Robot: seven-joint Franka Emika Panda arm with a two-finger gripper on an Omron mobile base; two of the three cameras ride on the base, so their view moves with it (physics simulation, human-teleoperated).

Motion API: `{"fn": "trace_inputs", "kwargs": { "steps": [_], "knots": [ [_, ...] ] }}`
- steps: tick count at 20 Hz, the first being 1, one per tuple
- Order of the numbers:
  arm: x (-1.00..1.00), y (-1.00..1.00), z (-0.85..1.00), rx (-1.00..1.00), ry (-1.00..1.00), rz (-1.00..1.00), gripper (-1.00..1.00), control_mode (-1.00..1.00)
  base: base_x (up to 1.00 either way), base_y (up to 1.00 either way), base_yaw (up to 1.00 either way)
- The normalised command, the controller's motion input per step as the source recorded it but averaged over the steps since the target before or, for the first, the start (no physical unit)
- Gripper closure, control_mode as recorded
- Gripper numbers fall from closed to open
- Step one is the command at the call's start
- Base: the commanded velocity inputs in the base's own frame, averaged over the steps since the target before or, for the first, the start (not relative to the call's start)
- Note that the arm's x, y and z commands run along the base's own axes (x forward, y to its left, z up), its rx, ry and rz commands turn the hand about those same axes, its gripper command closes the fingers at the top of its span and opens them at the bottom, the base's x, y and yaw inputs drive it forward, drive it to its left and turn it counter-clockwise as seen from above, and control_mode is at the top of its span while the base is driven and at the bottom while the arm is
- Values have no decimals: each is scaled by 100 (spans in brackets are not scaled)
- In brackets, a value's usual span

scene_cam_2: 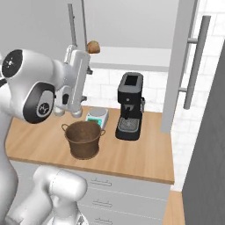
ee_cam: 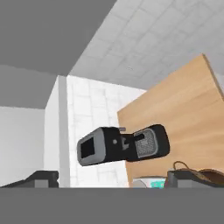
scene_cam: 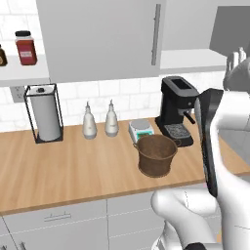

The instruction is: Open the cabinet, pick up the bread from the cabinet and place it in the basket. Then move the basket to the dining counter.

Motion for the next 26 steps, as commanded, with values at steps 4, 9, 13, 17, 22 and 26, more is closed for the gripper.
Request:
{"fn": "trace_inputs", "kwargs": {
  "steps": [4,9,13,17,22,26],
  "knots": [
    [-4,77,4,-15,12,74,-100,-100,0,0,0],
    [12,18,0,-13,1,77,-100,-100,0,0,0],
    [13,14,7,-21,0,71,-100,-100,0,0,0],
    [45,70,27,-24,0,41,-100,-100,0,0,0],
    [47,62,46,-29,-2,9,-100,-100,0,0,0],
    [42,2,-3,-22,-33,0,-100,-100,0,0,0]
  ]
}}
